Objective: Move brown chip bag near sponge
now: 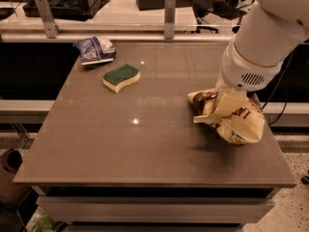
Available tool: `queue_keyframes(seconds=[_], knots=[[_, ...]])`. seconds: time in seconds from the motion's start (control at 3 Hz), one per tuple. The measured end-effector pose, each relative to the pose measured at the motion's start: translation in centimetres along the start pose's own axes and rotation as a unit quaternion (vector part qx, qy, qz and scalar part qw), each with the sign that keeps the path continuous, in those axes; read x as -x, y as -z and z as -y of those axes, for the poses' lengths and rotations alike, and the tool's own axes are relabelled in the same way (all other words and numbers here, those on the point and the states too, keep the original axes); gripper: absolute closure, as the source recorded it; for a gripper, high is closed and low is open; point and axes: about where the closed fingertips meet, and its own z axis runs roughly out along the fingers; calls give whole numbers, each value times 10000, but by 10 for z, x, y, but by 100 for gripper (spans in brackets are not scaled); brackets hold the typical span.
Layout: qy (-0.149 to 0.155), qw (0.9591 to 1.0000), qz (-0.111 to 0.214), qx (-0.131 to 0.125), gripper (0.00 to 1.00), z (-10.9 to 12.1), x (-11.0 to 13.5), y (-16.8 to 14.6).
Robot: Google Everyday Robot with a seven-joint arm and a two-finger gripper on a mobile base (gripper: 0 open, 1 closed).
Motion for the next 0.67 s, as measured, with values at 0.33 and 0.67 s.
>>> queue_keyframes(seconds=[0.33, 0.67], knots=[[0, 10000, 7, -9, 100, 0, 0, 0], [32, 9988, -5, -480, 100, 27, 7, 22]])
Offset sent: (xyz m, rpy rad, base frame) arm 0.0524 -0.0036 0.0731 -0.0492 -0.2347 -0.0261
